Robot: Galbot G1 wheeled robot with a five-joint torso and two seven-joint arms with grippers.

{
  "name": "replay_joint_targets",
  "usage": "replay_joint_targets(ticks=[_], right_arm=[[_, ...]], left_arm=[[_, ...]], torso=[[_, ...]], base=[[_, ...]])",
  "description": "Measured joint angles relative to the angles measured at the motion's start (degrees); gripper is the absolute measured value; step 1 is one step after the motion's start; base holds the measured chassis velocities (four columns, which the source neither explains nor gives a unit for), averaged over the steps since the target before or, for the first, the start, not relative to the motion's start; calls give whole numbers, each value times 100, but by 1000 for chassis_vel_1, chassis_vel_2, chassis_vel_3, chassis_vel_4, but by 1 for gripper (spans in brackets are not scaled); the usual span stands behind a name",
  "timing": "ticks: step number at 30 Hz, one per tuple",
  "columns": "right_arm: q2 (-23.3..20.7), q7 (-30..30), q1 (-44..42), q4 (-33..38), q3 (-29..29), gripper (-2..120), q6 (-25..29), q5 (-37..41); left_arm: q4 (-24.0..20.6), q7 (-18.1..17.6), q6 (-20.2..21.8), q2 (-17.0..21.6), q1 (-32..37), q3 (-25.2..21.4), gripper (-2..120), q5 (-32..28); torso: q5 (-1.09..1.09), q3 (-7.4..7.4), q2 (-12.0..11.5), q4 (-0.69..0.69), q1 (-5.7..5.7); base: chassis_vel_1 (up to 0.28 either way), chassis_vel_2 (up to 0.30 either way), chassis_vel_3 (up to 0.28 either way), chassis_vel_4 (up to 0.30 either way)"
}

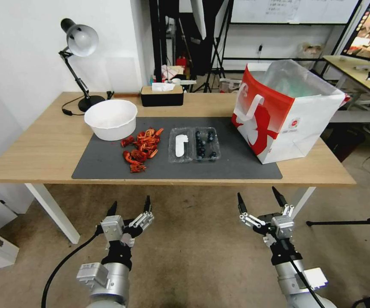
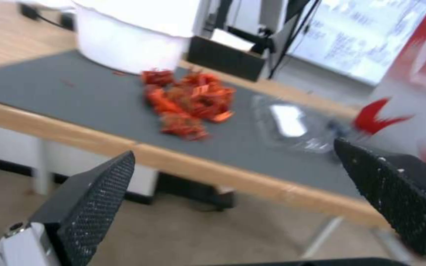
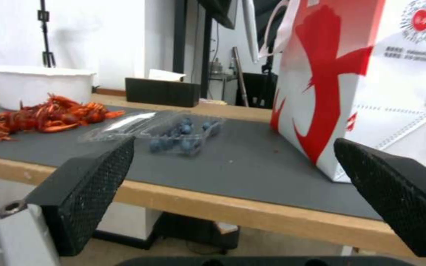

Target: Close the takeout container lid, then place the container into the takeout bag.

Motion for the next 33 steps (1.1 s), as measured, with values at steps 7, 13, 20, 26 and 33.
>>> replay_joint_targets(ticks=[7,13,20,26,33], right_arm=[[41,2,-180,80,33,100,0,-65],[116,25,-231,173,36,100,-45,-207],[275,83,-208,243,-82,100,-213,-512],[337,110,-197,209,-101,100,-258,-600],[343,132,-145,134,-37,100,-290,-600]], left_arm=[[414,149,362,611,-971,236,100,-1600],[832,260,428,1046,-1726,347,100,-2579],[1007,-817,1473,1319,-3059,606,100,-5125],[1118,-1677,1643,1215,-3777,891,100,-6080],[1525,-2037,1594,1054,-4440,1476,100,-6289]], torso=[[-2,0,0,-5,0],[-2,1,0,-5,1],[-1,1,0,-3,1],[0,1,0,-3,2],[0,1,-1,-4,1]], base=[[0,0,0,0],[0,0,0,0],[0,0,0,0],[0,0,0,0],[0,0,0,0]])
